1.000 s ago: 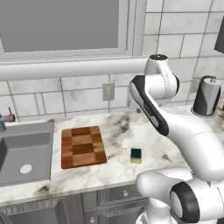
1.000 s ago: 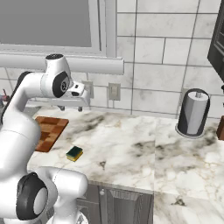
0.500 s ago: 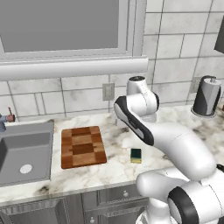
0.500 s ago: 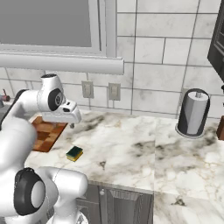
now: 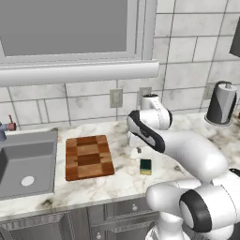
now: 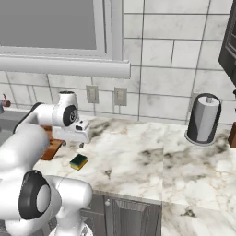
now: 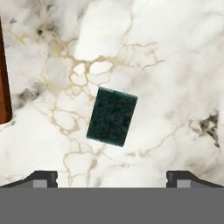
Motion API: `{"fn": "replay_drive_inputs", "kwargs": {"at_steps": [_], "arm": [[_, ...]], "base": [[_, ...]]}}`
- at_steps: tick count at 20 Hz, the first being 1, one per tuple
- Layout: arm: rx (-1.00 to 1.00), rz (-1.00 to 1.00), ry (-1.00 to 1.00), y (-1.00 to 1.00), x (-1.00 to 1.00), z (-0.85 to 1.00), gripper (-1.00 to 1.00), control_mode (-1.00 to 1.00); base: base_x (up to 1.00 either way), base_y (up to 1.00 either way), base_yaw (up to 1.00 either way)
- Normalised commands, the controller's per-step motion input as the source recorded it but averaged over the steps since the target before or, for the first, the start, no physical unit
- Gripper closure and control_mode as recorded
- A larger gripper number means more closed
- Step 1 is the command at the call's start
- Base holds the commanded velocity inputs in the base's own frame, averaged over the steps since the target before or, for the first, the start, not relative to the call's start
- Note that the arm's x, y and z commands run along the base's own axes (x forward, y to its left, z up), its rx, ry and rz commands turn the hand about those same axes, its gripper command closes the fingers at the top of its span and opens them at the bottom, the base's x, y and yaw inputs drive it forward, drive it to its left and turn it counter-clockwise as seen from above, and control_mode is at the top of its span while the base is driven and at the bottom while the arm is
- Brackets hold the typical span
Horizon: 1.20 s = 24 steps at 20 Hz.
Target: Pick up the sponge from the counter and clean the cutting board by briefly scrubbing or pressing down on the cutting board. Once finished, release the sponge.
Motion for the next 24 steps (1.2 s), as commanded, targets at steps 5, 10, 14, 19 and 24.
{"fn": "replay_drive_inputs", "kwargs": {"at_steps": [5,10,14,19,24], "arm": [[0.01,-0.09,0.12,-0.17,0.0,-0.41,-1.0,-1.0],[0.0,-0.14,0.1,0.03,0.08,-0.39,-1.0,-1.0],[0.0,-0.17,0.11,0.05,0.11,-0.33,-1.0,-1.0],[-0.01,-0.11,0.04,0.02,0.05,-0.19,-1.0,-1.0],[-0.03,-0.06,0.0,0.0,0.04,-0.12,-1.0,-1.0]], "base": [[0.0,0.0,0.0],[0.0,0.0,0.0],[0.0,0.0,0.0],[0.0,0.0,0.0],[0.0,0.0,0.0]]}}
